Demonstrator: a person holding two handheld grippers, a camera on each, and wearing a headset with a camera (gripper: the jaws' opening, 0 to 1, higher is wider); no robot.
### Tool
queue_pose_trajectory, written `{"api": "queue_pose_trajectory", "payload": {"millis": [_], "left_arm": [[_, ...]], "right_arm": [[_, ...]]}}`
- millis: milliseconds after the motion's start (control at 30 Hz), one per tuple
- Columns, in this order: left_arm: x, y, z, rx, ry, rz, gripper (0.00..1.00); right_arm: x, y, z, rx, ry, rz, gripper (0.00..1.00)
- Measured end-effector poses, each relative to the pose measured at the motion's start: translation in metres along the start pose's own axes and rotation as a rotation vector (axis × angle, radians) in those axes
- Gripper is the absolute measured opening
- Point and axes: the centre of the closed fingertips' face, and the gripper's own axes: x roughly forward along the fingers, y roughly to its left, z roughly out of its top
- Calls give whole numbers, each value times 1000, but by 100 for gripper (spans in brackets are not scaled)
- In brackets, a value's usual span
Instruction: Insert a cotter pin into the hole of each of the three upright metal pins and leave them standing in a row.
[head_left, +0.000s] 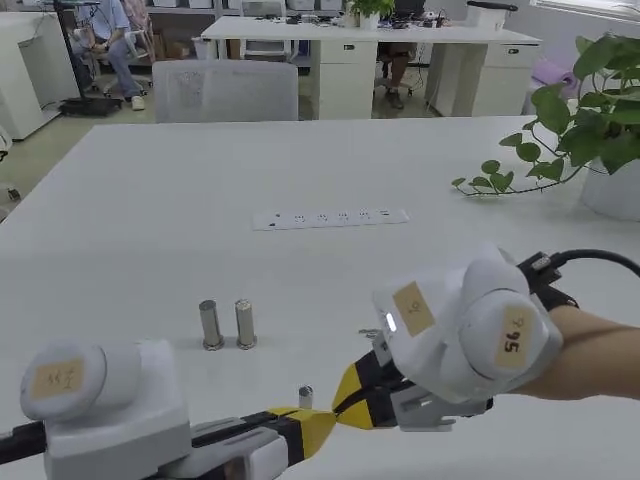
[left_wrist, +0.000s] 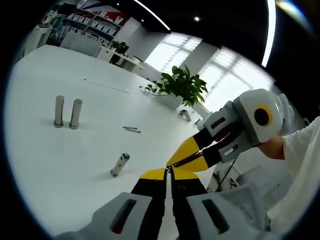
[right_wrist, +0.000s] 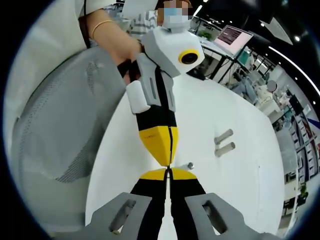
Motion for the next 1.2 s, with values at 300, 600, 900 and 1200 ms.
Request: {"api": "queue_pose_trajectory", "payload": {"millis": [300,600,900,1200], "left_arm": [[1,1,1,-26,-4,7,1],[0,-1,-1,46,15,11,0],[0,1,1,80,19,14,0],[-1,3,-4,131,40,21,0]], "right_arm": [[0,-1,0,-10,9,-6,2],[-1,1,0,-16,8,1,3],[-1,-2,0,-5,-14,-13,5],[-3,-4,0,26,-37,-18,9]]}}
